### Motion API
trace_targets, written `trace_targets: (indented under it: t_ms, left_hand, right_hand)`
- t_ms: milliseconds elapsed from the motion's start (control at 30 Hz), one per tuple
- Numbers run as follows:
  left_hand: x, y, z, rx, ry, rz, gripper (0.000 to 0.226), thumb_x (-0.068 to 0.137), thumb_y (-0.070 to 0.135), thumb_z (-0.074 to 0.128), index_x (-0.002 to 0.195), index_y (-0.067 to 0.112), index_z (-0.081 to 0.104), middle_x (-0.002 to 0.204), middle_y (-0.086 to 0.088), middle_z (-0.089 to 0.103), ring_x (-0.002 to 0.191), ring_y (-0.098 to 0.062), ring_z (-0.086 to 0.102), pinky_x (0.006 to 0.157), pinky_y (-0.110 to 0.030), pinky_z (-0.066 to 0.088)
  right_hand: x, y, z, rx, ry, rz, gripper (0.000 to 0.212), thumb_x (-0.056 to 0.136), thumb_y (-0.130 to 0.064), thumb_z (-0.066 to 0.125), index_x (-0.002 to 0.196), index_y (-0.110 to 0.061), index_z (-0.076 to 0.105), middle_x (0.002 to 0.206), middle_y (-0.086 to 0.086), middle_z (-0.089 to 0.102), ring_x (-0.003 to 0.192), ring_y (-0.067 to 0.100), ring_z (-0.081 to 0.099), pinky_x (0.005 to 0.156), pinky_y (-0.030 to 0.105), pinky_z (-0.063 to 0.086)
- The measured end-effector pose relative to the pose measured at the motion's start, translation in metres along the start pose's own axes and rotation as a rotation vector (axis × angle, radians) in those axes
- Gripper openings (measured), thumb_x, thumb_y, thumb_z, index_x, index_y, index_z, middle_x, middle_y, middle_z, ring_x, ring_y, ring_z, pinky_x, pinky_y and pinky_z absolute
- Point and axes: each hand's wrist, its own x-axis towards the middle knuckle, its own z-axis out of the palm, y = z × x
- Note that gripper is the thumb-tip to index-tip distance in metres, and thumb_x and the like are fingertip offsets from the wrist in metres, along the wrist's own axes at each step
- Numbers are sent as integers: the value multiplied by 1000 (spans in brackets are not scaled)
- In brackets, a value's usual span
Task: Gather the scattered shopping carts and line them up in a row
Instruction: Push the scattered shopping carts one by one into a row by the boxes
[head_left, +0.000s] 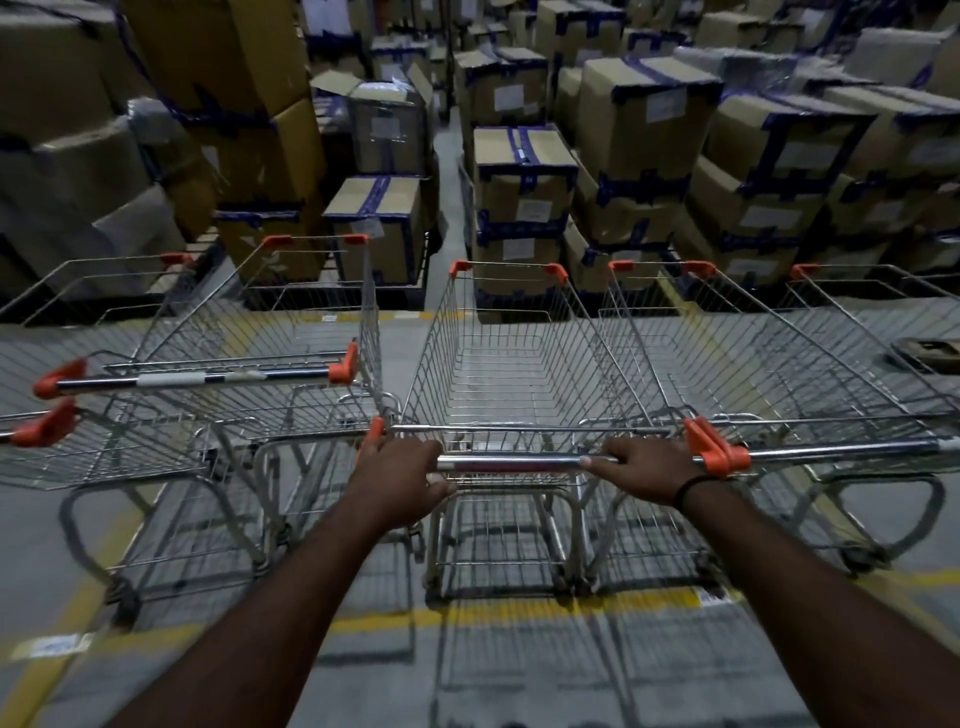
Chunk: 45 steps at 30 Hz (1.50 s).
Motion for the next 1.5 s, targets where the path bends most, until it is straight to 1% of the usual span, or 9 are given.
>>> trace_targets:
  t_ms: [100, 200, 300, 433, 567, 900, 1167, 1367, 1500]
  left_hand:
    - [1, 0, -19, -203, 62, 2, 45, 90, 54, 65, 121, 22, 65, 118, 1, 67, 119, -20, 58, 116, -41, 27]
    - [3, -5, -42, -326, 148, -56, 41, 92, 43, 68, 124, 18, 67, 121, -3, 65, 114, -22, 60, 89, -30, 42]
    - [4, -15, -64, -359, 197, -123, 41, 93, 44, 67, 124, 17, 67, 125, -3, 65, 106, -21, 64, 86, -34, 51]
    - [3, -36, -83, -328, 292, -202, 38, 92, 43, 68, 121, 18, 69, 125, -3, 68, 113, -20, 63, 89, -30, 47]
    - [-11, -65, -92, -295, 334, -325, 38, 91, 41, 70, 120, 17, 71, 124, -3, 69, 113, -22, 63, 91, -30, 47]
    - [-49, -167, -106, -259, 364, -584, 41, 91, 49, 67, 120, 20, 70, 119, -1, 69, 103, -20, 64, 86, -39, 52]
    - [-9, -276, -116, -310, 346, -506, 39, 92, 49, 64, 120, 22, 66, 120, -1, 65, 103, -18, 63, 89, -45, 55]
    - [27, -377, -108, -134, 161, -445, 48, 89, 58, 62, 120, 22, 69, 127, -6, 67, 116, -26, 62, 97, -41, 49]
    - [33, -426, -90, 97, 43, -394, 77, 80, 82, 22, 87, 24, 73, 101, -4, 73, 102, -24, 66, 81, -35, 43]
  right_hand:
    - [16, -15, -15, 5, -87, -10, 80, 80, -90, 25, 98, -28, 72, 102, -1, 70, 97, 18, 62, 90, 36, 48]
    - [38, -49, -24, 27, -50, -85, 74, 84, -86, 28, 95, -25, 70, 94, -2, 69, 90, 18, 62, 87, 39, 52]
    - [62, -89, -28, 78, -45, -170, 72, 75, -92, 29, 83, -31, 65, 84, -6, 68, 85, 17, 63, 85, 40, 54]
    - [90, -137, -31, 98, -73, -328, 70, 76, -88, 35, 88, -28, 68, 89, -3, 69, 88, 19, 63, 83, 39, 54]
    - [108, -179, -31, 96, -66, -466, 59, 76, -87, 36, 74, -33, 59, 79, -7, 64, 81, 18, 62, 73, 38, 53]
    - [133, -275, -34, 118, -78, -703, 51, 89, -72, 49, 96, -25, 68, 89, -6, 66, 85, 15, 62, 75, 36, 54]
    - [189, -362, -20, 130, 28, -644, 52, 89, -72, 48, 97, -26, 69, 94, -4, 66, 86, 16, 62, 76, 40, 55]
    - [229, -433, 22, 119, 24, -480, 54, 89, -69, 51, 119, -26, 66, 123, 3, 66, 113, 25, 60, 92, 41, 50]
    - [237, -459, 54, 61, -47, -323, 51, 93, -64, 48, 116, -23, 67, 117, 8, 68, 110, 30, 62, 88, 40, 50]
